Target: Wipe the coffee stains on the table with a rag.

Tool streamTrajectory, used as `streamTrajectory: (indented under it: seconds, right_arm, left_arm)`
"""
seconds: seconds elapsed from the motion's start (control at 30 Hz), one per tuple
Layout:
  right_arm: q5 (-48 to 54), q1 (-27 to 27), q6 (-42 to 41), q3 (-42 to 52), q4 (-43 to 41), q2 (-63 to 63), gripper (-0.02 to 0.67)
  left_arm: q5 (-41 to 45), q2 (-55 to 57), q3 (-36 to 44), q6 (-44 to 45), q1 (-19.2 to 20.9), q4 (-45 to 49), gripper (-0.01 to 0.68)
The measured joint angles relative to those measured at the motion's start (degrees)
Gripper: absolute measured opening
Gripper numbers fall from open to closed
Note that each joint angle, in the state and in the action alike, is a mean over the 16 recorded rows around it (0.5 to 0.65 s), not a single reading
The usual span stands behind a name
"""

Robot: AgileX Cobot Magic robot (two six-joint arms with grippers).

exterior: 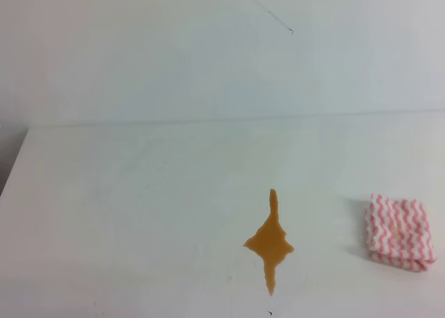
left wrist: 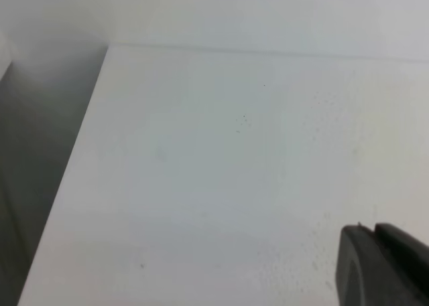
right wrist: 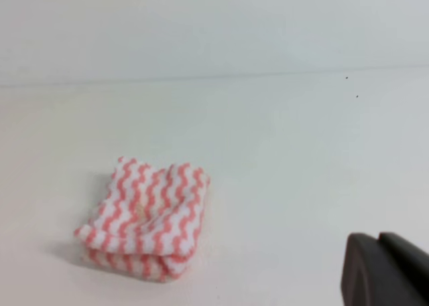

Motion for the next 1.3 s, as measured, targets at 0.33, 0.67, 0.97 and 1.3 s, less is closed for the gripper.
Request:
streamTrajectory:
  seconds: [0.33,0.67,0.97,1.3]
  right_arm:
    - [0.00,0.00,-0.02,0.00,0.00,0.00,-0.003]
    - [0.00,0.00,-0.02,0.00,0.00,0.00,-0.003]
    - [0.00,0.00,0.18,0.00,0.00,0.00,-0.003]
    - [0.06,0.00,0.26,0.00,0.00,0.00,-0.003]
  left_arm:
    - [0.06,0.19,-0.32,0.00,-0.01,0.00,-0.001]
    - [0.06,0.19,-0.32,-0.05,-0.01,0.00,-0.001]
    - [0.00,0.09,-0.16,-0.05,0.00,0.00,-0.001]
    - [0.06,0.19,-0.32,0.00,-0.01,0.00,-0.001]
